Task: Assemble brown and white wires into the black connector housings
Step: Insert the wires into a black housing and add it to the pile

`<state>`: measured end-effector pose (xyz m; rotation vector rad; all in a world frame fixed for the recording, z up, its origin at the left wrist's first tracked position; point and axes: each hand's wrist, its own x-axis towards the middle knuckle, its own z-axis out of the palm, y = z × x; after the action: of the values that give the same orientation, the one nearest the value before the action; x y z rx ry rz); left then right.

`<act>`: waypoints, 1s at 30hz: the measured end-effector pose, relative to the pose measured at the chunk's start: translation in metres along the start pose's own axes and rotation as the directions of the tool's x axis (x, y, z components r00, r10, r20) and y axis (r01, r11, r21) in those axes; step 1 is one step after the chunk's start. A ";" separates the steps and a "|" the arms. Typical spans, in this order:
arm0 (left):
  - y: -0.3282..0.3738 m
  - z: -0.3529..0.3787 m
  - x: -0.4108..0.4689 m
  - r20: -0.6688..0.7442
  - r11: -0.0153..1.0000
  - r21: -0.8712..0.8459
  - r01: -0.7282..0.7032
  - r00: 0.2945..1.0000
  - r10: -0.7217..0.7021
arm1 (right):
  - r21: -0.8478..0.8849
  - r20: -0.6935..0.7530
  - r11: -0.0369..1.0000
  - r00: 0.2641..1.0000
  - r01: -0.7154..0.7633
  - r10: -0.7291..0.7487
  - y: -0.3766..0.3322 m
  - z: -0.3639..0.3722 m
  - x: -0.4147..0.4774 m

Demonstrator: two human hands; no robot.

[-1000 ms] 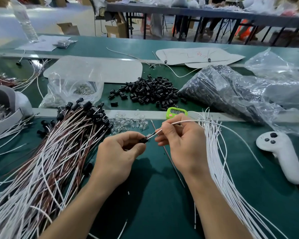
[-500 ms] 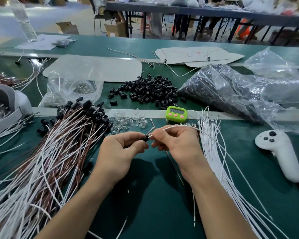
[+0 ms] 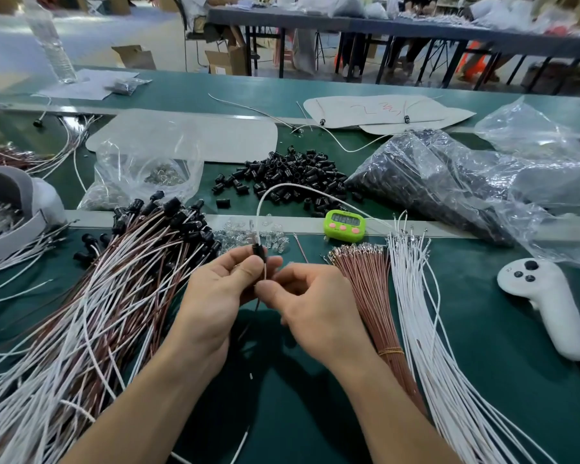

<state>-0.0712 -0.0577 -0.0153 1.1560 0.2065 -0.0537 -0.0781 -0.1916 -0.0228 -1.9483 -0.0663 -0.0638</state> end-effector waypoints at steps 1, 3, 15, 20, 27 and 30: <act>0.001 0.001 -0.001 0.019 1.000 -0.017 0.006 1.000 -0.005 | -0.010 -0.018 1.000 1.000 0.021 -0.021 -0.001 0.002 -0.001; 0.001 0.001 -0.002 0.044 0.999 -0.037 0.013 0.999 -0.012 | -0.015 -0.062 0.999 0.997 0.051 -0.052 -0.003 0.003 -0.002; 0.020 -0.024 0.015 -0.048 0.972 -0.233 -0.030 0.999 0.019 | -0.499 -0.066 0.859 0.984 0.111 -0.165 0.004 -0.033 0.005; 0.022 -0.027 0.016 -0.079 0.962 -0.267 -0.053 0.996 0.033 | -0.626 -0.189 0.780 0.965 0.024 -0.181 0.004 -0.043 0.007; 0.019 -0.025 0.017 -0.103 0.953 -0.292 -0.080 0.993 0.052 | -0.675 -0.256 0.738 0.945 -0.025 -0.202 0.001 -0.049 0.004; 0.021 -0.027 0.017 -0.118 0.944 -0.315 -0.100 0.991 0.065 | -0.614 -0.261 0.788 0.950 -0.029 -0.169 -0.001 -0.053 0.005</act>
<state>-0.0552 -0.0236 -0.0103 0.8415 0.2508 0.1132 -0.0734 -0.2406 -0.0014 -2.5675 0.1010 -0.4923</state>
